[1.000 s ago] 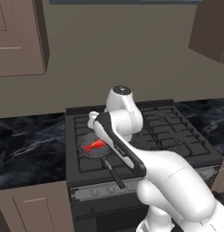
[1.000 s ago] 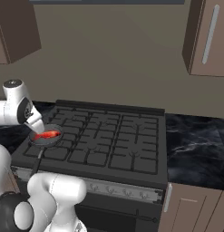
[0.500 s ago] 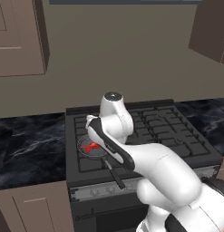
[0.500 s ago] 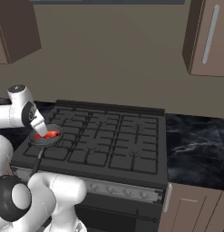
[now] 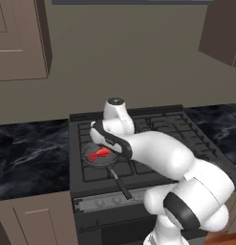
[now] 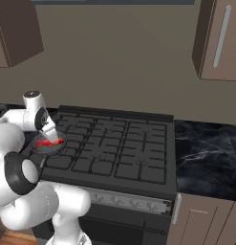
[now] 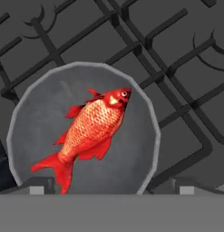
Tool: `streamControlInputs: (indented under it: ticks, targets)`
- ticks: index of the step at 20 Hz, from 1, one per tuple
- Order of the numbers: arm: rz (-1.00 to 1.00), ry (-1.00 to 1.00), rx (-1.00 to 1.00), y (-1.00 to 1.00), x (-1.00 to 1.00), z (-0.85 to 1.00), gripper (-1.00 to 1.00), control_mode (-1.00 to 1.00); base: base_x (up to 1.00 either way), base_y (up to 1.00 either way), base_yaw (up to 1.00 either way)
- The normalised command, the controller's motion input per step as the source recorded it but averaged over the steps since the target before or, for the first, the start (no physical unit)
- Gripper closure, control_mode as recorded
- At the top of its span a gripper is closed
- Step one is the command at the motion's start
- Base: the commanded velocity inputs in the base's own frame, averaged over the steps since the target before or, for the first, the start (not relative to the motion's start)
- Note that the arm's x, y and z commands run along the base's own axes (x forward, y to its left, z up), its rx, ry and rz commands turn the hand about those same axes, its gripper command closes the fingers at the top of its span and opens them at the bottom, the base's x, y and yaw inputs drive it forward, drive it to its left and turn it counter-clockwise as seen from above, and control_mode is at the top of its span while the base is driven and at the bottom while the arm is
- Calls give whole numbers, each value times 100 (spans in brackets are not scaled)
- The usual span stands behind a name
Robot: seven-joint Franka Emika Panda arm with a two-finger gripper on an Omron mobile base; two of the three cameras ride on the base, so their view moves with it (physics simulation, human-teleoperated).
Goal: Place the fish on the plate and place the potato on the same plate.
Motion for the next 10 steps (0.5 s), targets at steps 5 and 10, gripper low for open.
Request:
streamControlInputs:
  ticks: [5, 10]
  targets:
    - [0, 9, 0, 8, 49, -31, -100, -100, 0, 0, 0]
    - [-1, 8, 0, 22, 49, -29, -100, -100, 0, 0, 0]
